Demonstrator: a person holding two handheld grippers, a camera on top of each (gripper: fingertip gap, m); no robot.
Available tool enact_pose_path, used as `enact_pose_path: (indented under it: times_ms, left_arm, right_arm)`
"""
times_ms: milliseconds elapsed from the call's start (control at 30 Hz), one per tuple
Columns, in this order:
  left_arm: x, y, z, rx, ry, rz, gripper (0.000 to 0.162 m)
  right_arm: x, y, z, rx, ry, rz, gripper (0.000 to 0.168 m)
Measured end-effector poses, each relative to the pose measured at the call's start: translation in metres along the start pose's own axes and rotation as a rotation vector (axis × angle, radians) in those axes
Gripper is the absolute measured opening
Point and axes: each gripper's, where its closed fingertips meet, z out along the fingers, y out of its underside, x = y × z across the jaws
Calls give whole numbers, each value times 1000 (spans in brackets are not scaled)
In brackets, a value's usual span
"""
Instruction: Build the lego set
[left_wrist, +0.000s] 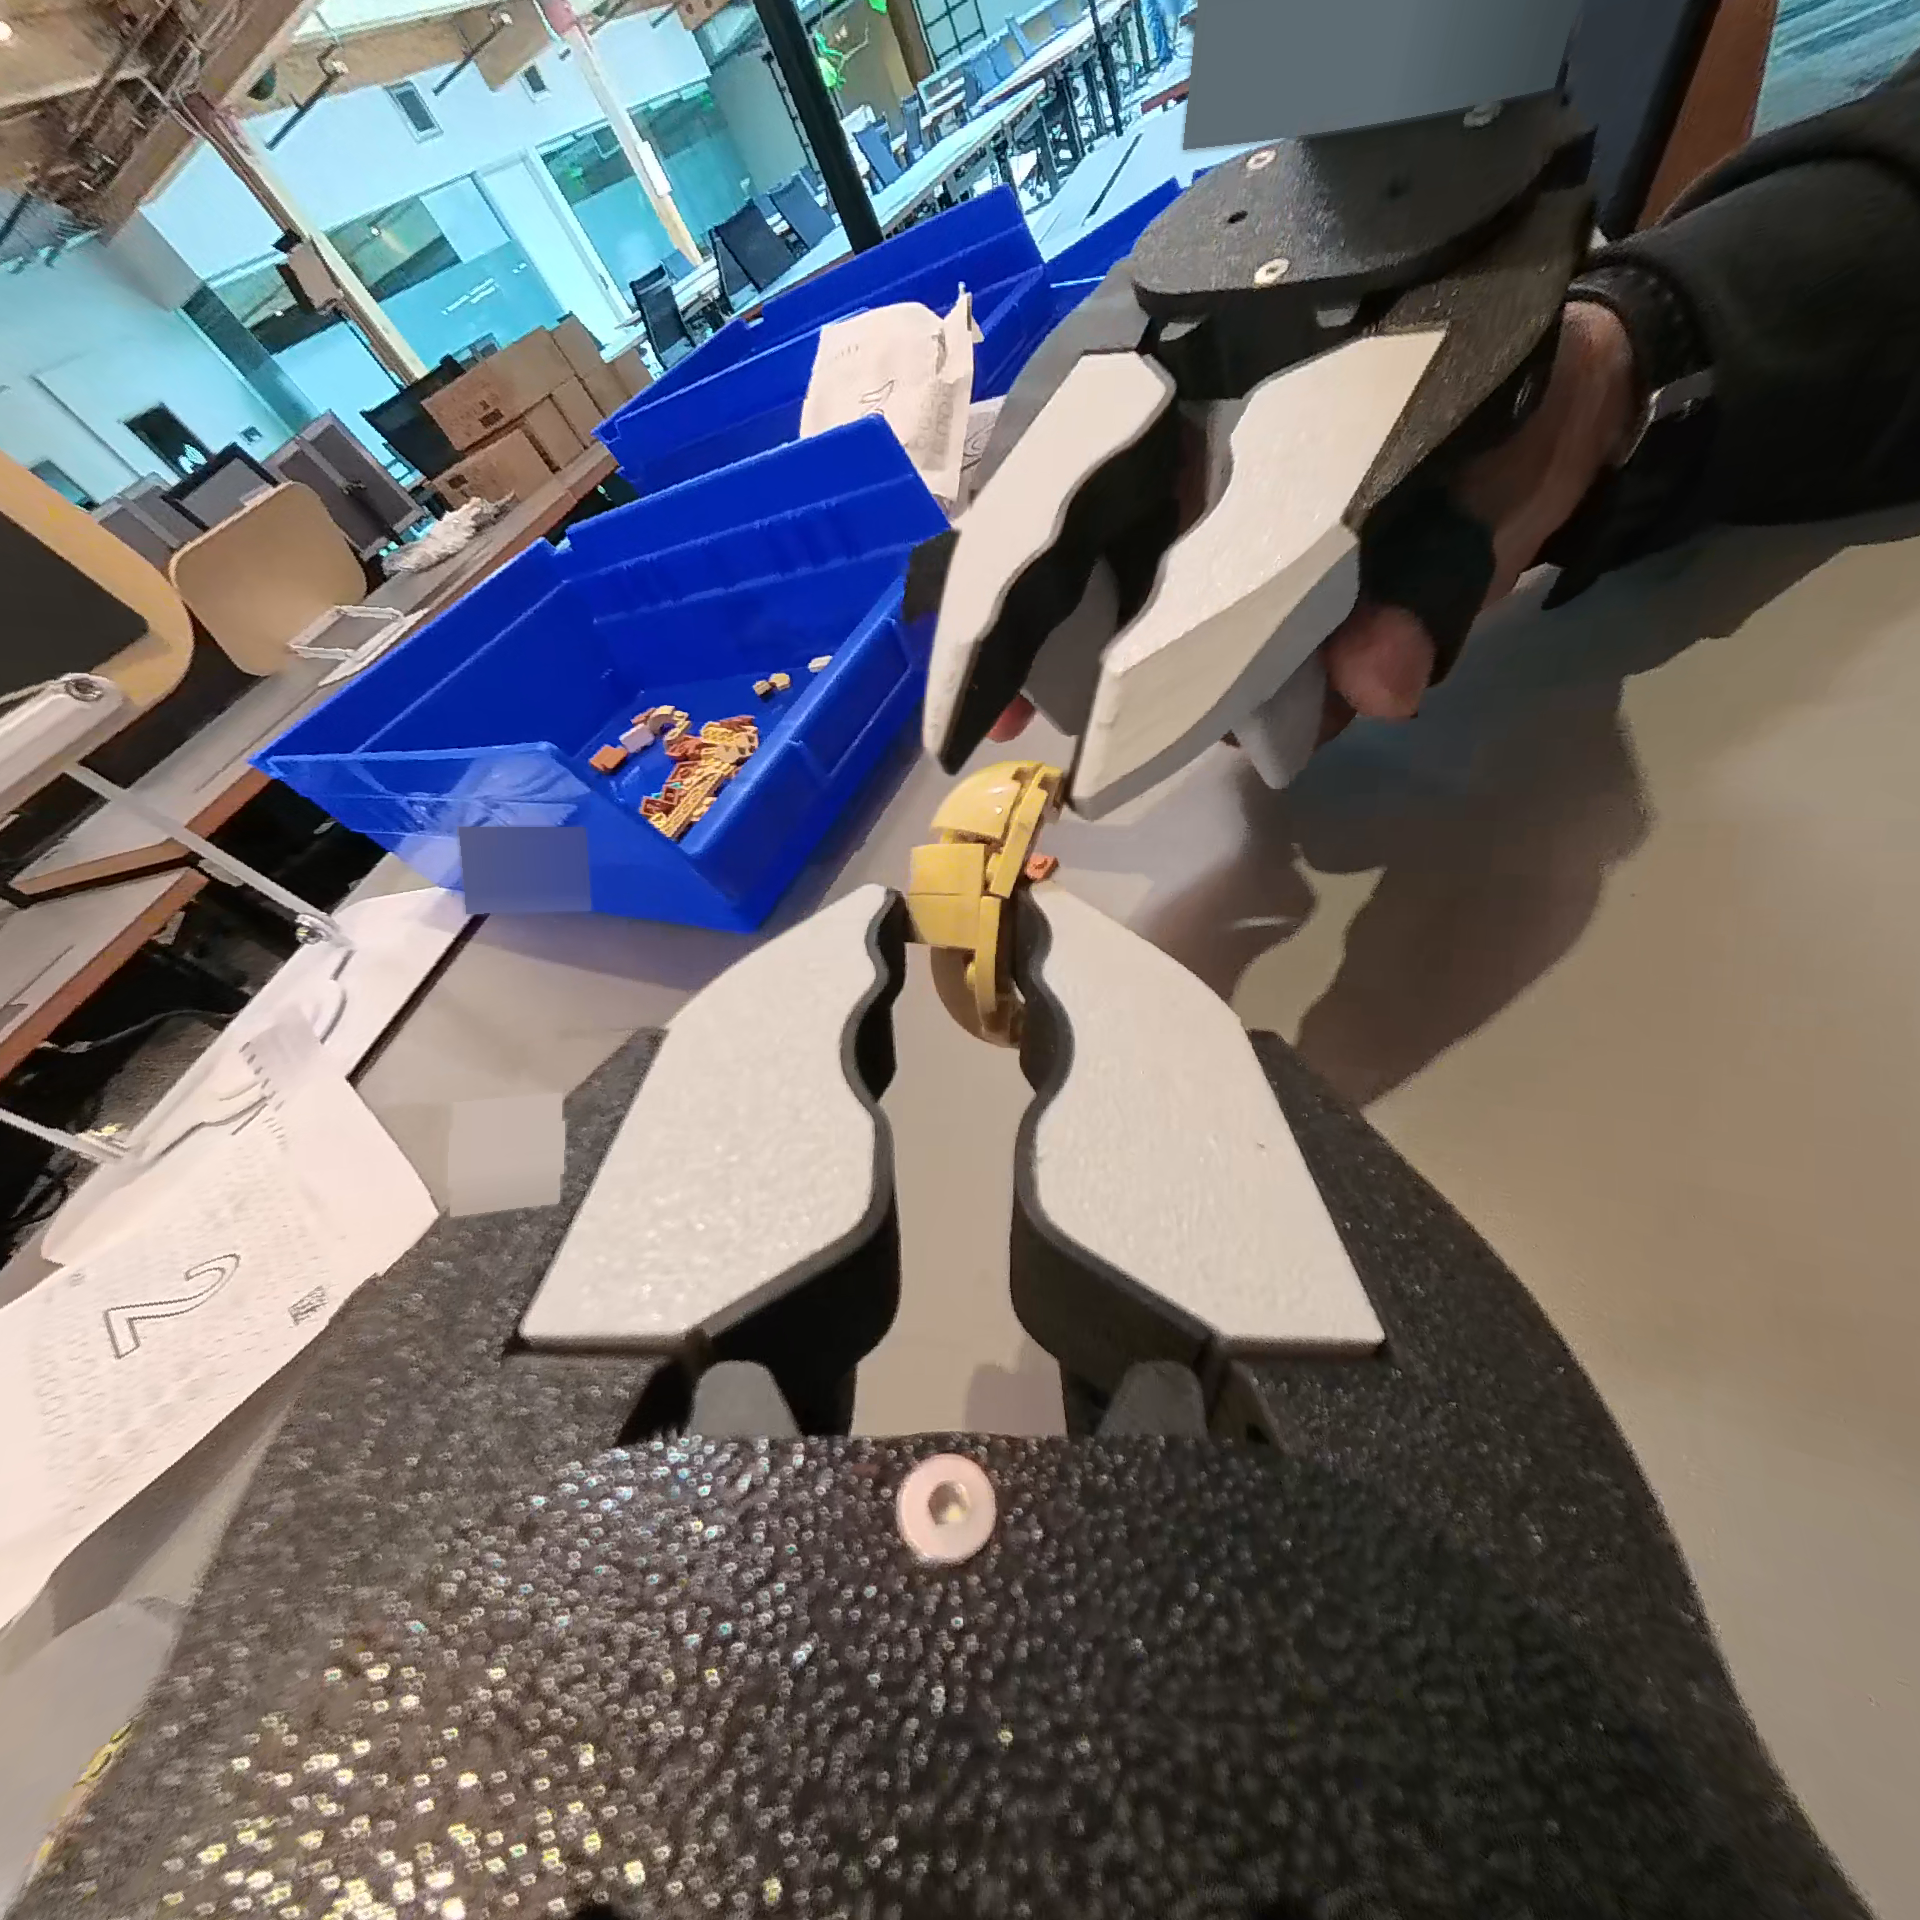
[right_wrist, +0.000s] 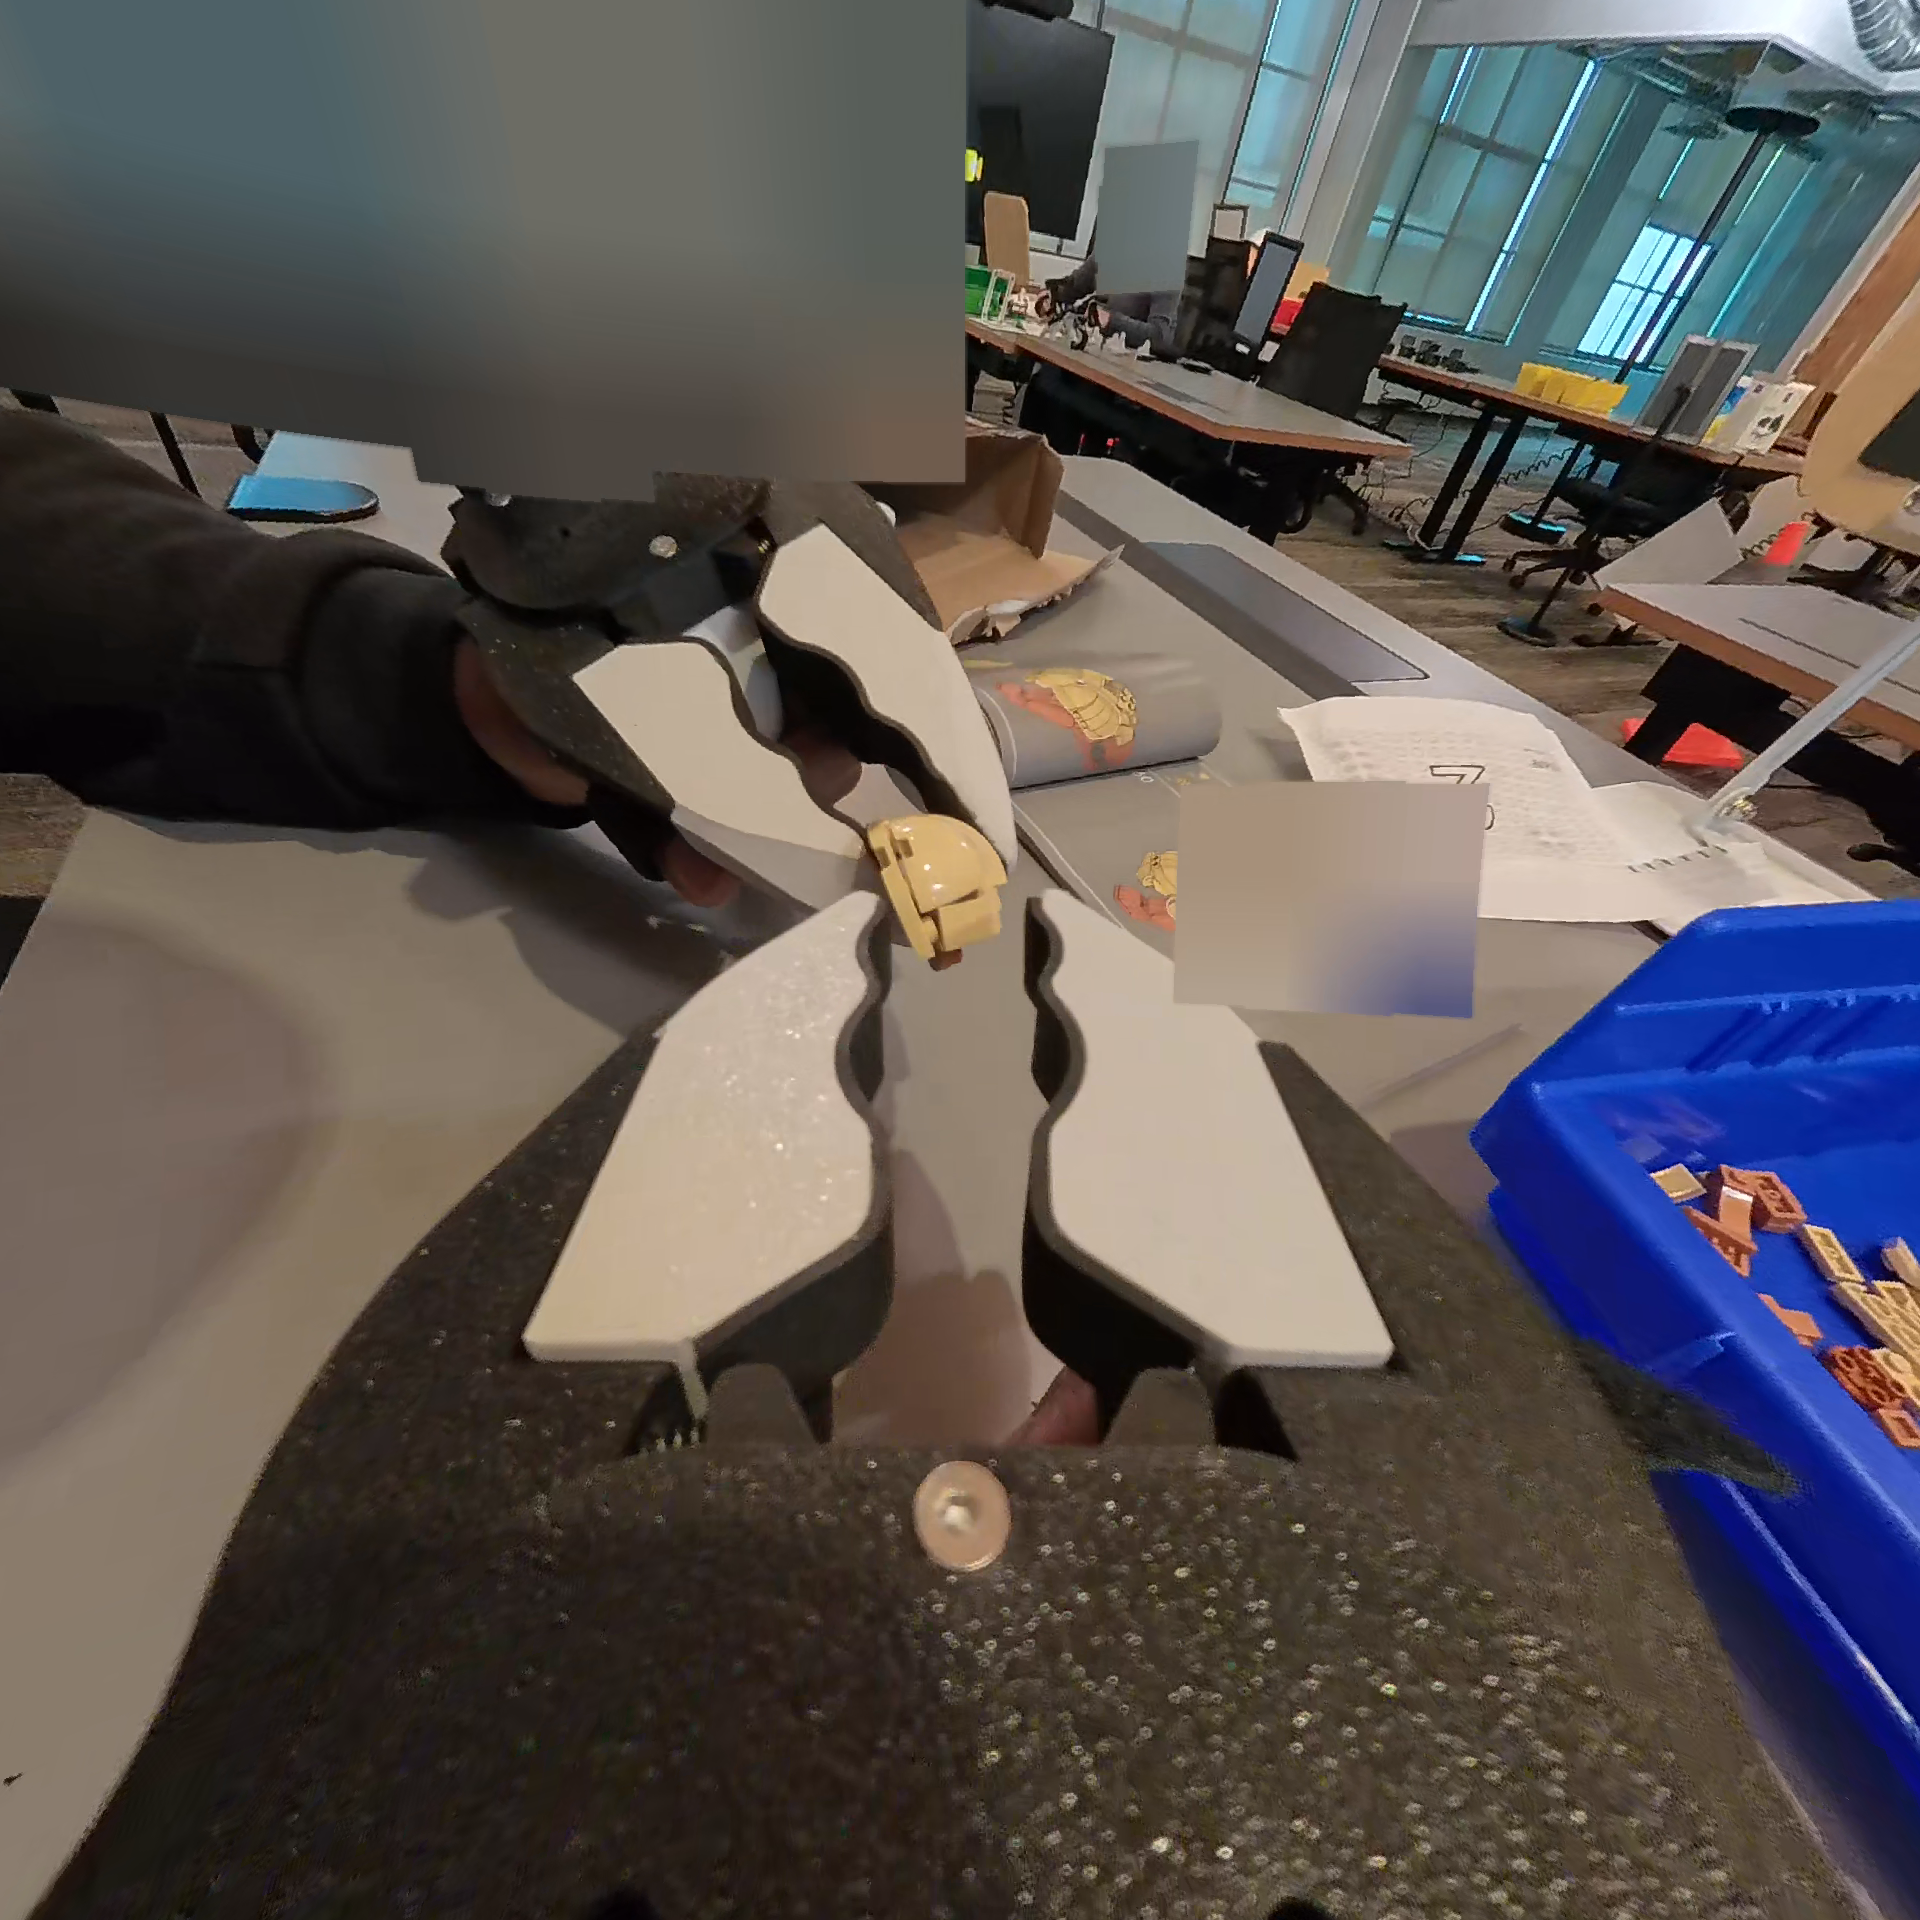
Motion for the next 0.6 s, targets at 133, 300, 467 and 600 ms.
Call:
enact_pose_path:
  times_ms: [133, 300, 467, 600]
  left_arm:
    - [0, 1, 0, -5, 1, -3, 19]
    - [0, 2, -1, -14, -1, 15, 19]
    - [1, 2, -2, -10, -1, 38, 19]
    - [2, 2, -3, -6, -3, 55, 19]
  right_arm:
    - [-2, 1, 0, -13, -4, -12, 17]
    - [-4, 2, 1, -25, -3, -13, 14]
    - [-5, 2, 1, -27, -6, -12, 13]
    - [-6, 2, 1, -30, -1, -25, 13]
